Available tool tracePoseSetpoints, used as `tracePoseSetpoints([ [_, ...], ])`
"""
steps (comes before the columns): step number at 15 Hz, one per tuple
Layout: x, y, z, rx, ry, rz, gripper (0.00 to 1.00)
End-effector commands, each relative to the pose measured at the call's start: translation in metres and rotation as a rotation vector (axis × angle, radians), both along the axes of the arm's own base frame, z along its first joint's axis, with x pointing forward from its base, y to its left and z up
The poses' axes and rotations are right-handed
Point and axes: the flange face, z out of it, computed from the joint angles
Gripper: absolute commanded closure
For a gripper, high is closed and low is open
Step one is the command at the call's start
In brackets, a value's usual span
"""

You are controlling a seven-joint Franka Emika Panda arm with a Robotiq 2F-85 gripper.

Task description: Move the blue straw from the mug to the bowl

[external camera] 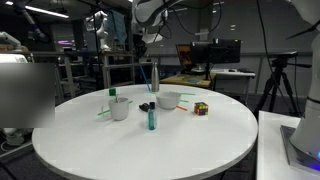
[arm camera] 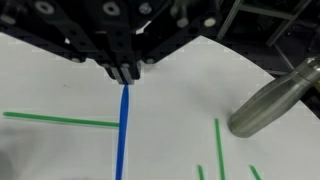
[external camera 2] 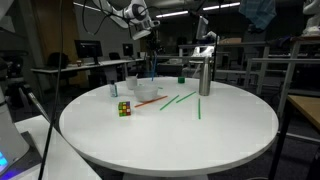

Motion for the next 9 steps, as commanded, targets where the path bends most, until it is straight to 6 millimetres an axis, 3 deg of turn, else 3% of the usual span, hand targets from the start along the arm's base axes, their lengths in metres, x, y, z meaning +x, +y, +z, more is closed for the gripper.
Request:
tracePoseSetpoints([
  [1, -0.043, -0.027, 0.023, -0.059, -0.002, -0.071, 1.00],
  [6, -0.095, -0.057, 0.036, -0.067, 0.040, -0.196, 1.00],
  [9, -0.118, -0.061, 0.037, -0.020, 0.070, -0.243, 1.00],
])
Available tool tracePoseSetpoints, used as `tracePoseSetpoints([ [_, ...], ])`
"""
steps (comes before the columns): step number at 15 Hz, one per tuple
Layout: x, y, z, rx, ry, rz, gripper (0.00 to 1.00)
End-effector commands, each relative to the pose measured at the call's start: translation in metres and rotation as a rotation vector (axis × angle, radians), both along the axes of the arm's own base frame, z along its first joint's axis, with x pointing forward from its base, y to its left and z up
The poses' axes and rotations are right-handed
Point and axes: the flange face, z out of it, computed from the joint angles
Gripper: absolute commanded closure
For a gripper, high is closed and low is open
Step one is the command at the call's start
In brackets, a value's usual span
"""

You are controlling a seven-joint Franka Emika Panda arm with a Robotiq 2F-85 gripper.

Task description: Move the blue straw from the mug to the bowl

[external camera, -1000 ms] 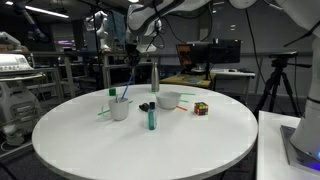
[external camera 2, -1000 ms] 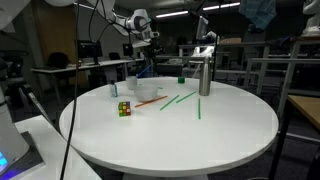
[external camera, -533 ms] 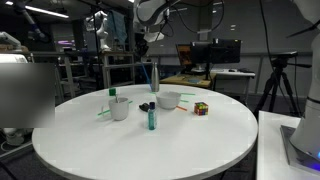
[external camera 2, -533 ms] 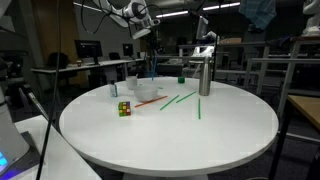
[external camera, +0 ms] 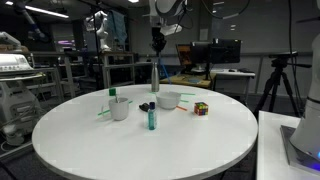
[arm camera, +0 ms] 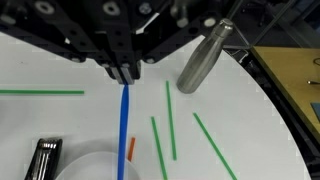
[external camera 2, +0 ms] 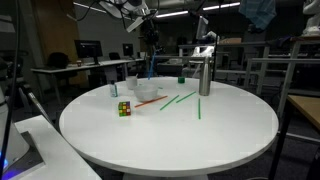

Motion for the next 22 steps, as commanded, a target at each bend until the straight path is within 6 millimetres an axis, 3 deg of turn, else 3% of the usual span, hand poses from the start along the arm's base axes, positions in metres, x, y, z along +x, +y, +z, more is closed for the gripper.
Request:
tracePoseSetpoints([
  [1, -0.037, -0.004, 0.005, 0.051, 0.028, -0.069, 1.00],
  [5, -0.046, -0.004, -0.002, 0.109, -0.003, -0.055, 1.00],
  [22, -0.025, -0.032, -0.075, 0.159, -0.026, -0.002, 1.00],
])
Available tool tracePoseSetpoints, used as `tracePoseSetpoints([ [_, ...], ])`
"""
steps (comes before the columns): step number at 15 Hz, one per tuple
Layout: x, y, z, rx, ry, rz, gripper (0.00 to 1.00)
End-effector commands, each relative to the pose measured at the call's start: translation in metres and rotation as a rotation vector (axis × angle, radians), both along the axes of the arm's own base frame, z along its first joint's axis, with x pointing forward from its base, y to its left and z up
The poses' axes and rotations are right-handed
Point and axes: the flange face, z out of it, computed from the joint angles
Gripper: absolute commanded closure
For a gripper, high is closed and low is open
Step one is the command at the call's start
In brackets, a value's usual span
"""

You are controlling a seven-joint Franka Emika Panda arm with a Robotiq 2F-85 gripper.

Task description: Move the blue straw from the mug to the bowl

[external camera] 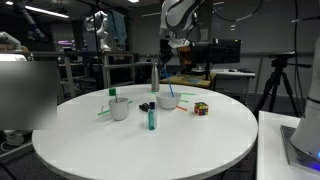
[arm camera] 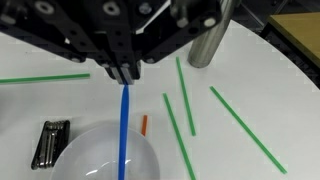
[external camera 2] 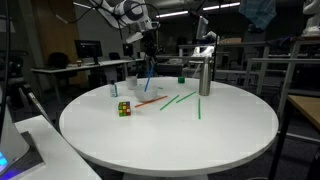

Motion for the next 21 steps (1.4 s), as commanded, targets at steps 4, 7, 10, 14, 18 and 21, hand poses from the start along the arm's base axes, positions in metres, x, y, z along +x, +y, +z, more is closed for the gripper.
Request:
tracePoseSetpoints([
  [4, 0.011, 0.000, -0.024, 0.029, 0.017, 0.047, 1.00],
  [7, 0.014, -0.001, -0.032, 0.040, 0.034, 0.052, 1.00],
  [10, 0.017, -0.004, -0.041, 0.050, 0.049, 0.050, 1.00],
  [14, 0.019, -0.007, -0.046, 0.057, 0.058, 0.047, 1.00],
  [18, 0.019, -0.011, -0.048, 0.061, 0.060, 0.045, 1.00],
  [21, 0.019, -0.012, -0.046, 0.053, 0.056, 0.047, 0.71],
])
